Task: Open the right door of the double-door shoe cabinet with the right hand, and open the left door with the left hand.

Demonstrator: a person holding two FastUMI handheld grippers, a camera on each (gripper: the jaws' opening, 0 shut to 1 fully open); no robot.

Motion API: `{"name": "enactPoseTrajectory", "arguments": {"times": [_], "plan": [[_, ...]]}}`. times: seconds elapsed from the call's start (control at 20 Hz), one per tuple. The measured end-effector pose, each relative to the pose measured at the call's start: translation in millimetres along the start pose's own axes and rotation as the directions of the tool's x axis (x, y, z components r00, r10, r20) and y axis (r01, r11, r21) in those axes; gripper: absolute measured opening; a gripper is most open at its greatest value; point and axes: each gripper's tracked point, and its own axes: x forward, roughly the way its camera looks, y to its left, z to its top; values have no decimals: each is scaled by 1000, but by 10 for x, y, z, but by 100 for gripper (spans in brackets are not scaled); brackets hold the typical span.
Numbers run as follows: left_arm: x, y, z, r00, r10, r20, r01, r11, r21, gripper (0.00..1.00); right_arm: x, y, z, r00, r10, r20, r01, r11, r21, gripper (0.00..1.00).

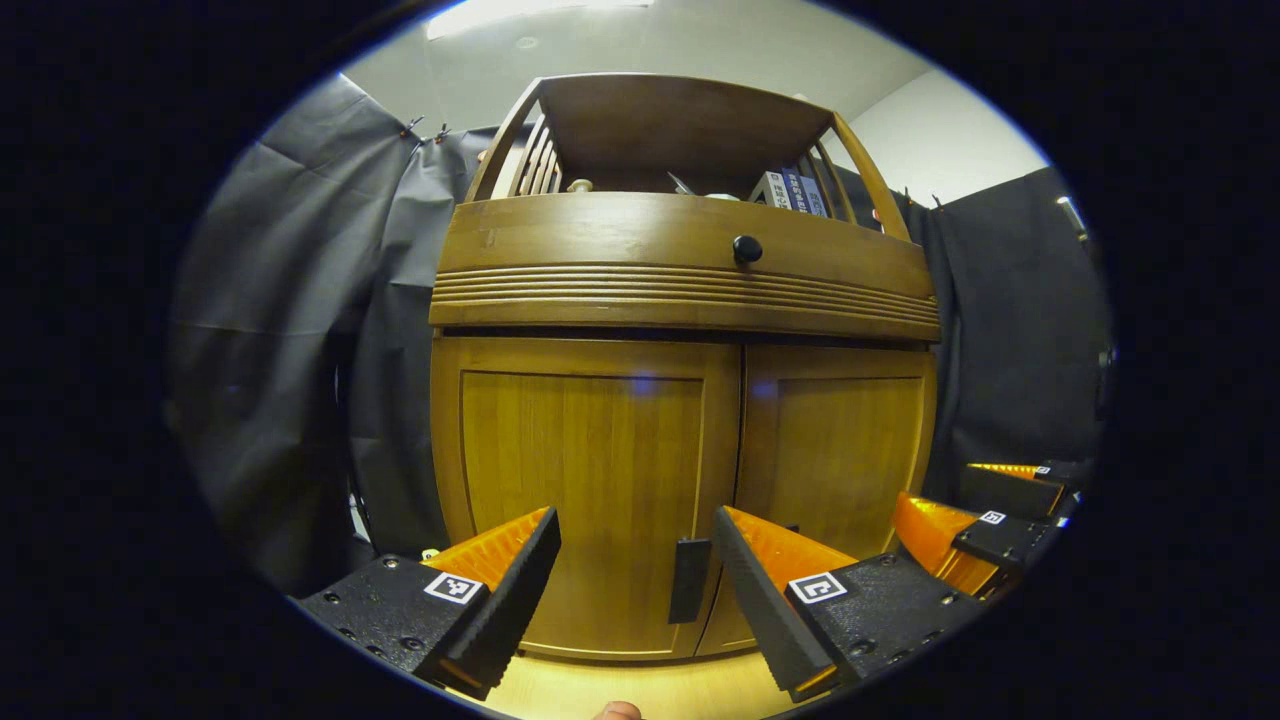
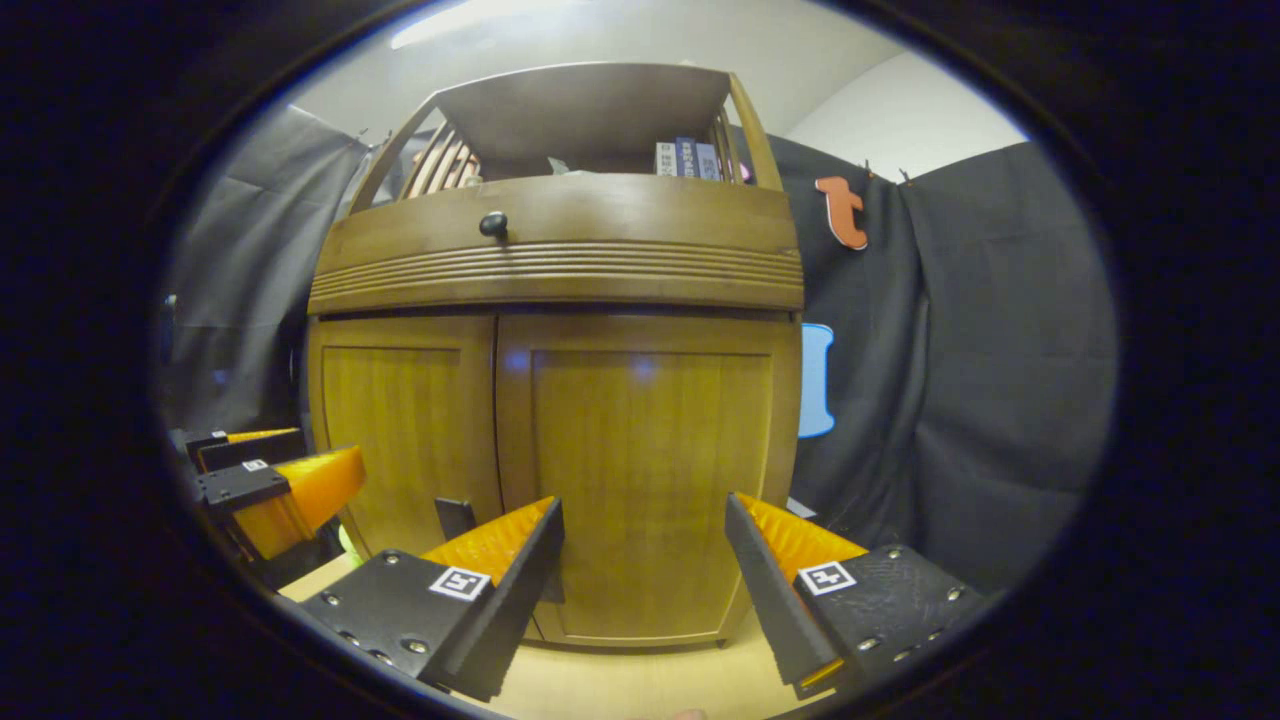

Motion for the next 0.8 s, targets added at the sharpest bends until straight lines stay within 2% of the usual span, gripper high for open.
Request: {"name": "enactPoseTrajectory", "arguments": {"times": [0.1,0.2,0.3,0.35,0.6,0.8], "plan": [[11,52,14,1000,2,8,-2,1000,6,92,67,59,-126,1000,6,-29,-6,1000,10,96],[-8,111,20,1000,8,14,-8,1000,14,95,122,140,-233,999,16,-51,-15,1000,19,94],[-21,173,36,1000,12,22,-12,1000,19,92,201,265,-358,997,33,-73,-31,999,25,94],[-27,207,39,1000,15,24,-16,1000,21,92,235,333,-426,995,42,-87,-40,999,22,96],[-38,432,25,999,43,21,-44,998,49,92,436,652,-783,983,93,-160,-94,996,7,94],[-51,575,-10,998,60,12,-61,997,56,92,654,802,-955,973,94,-212,-96,995,1,96]]}}
